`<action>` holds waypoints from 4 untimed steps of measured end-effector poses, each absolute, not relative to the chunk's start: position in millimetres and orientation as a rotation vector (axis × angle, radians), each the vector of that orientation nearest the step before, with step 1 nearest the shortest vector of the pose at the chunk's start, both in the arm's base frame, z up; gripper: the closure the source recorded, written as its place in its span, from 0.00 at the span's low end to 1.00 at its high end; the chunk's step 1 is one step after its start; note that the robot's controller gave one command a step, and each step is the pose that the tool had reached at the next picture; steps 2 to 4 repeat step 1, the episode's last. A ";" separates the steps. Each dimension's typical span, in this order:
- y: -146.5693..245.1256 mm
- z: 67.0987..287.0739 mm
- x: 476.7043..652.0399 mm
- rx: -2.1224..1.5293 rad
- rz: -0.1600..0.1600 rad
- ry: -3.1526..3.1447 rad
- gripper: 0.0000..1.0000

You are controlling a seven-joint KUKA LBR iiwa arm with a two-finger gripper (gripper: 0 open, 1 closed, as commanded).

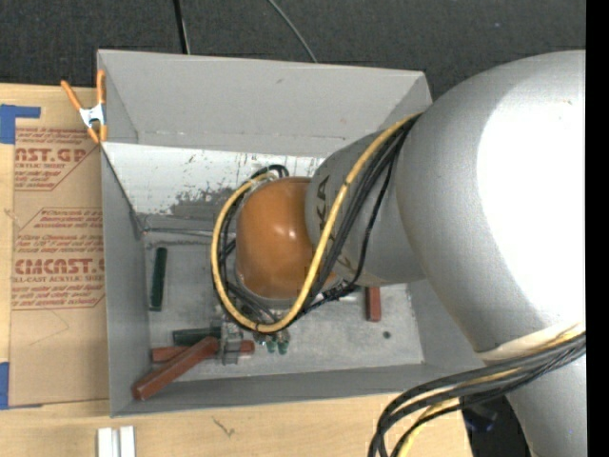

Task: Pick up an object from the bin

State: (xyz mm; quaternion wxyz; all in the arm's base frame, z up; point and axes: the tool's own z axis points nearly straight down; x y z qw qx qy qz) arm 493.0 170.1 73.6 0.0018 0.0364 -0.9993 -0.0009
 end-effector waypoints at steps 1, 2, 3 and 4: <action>189.6 240.6 500.5 0.071 -0.006 -3.149 1.00; 189.6 240.6 500.5 0.071 -0.006 -3.149 1.00; 189.6 240.6 500.5 0.071 -0.006 -3.149 1.00; 189.6 240.6 500.5 0.071 -0.006 -3.149 1.00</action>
Offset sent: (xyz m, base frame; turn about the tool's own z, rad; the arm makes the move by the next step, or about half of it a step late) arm 0.0000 0.0000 0.0000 0.0000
